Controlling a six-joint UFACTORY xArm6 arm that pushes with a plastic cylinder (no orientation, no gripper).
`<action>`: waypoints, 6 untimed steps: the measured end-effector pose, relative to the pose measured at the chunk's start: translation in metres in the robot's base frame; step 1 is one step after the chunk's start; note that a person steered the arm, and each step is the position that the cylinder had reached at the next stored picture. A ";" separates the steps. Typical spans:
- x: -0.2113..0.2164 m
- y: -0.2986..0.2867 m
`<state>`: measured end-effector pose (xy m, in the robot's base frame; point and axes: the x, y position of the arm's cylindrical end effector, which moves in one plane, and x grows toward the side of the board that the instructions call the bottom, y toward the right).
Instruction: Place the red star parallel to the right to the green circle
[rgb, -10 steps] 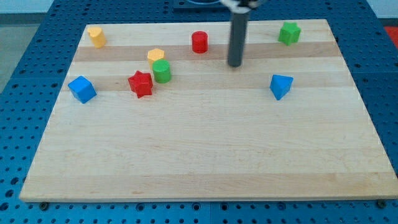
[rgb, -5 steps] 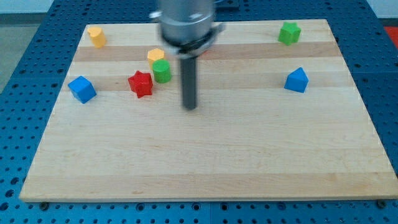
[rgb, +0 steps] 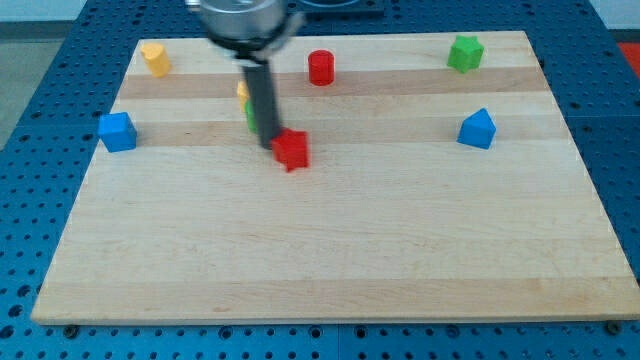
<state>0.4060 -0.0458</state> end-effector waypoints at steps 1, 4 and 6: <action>0.028 0.043; 0.073 0.041; 0.103 0.047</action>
<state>0.5092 0.0015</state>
